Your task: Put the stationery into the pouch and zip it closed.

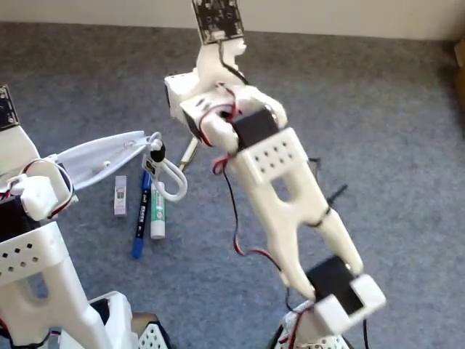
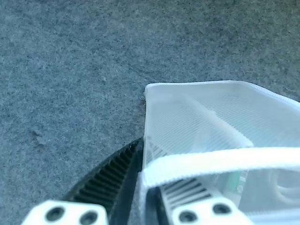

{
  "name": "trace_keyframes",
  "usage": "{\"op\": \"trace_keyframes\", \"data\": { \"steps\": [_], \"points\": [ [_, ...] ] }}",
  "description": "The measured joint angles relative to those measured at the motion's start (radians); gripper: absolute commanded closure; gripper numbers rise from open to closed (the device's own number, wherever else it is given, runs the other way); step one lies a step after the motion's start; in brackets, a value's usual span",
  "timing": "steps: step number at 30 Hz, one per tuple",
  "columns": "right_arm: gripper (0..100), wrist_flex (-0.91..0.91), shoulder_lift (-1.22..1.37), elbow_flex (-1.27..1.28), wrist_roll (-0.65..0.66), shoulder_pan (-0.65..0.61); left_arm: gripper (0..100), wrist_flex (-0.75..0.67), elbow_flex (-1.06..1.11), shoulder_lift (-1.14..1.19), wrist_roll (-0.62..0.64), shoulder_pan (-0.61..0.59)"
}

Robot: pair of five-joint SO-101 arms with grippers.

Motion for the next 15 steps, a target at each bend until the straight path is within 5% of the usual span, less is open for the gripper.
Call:
{"op": "trace_keyframes", "data": {
  "steps": [15],
  "points": [
    [84.0,0.103,0.476,-0.404,-0.040,0.051,99,0.000,0.000,0.000,0.000,0.000]
  ]
}}
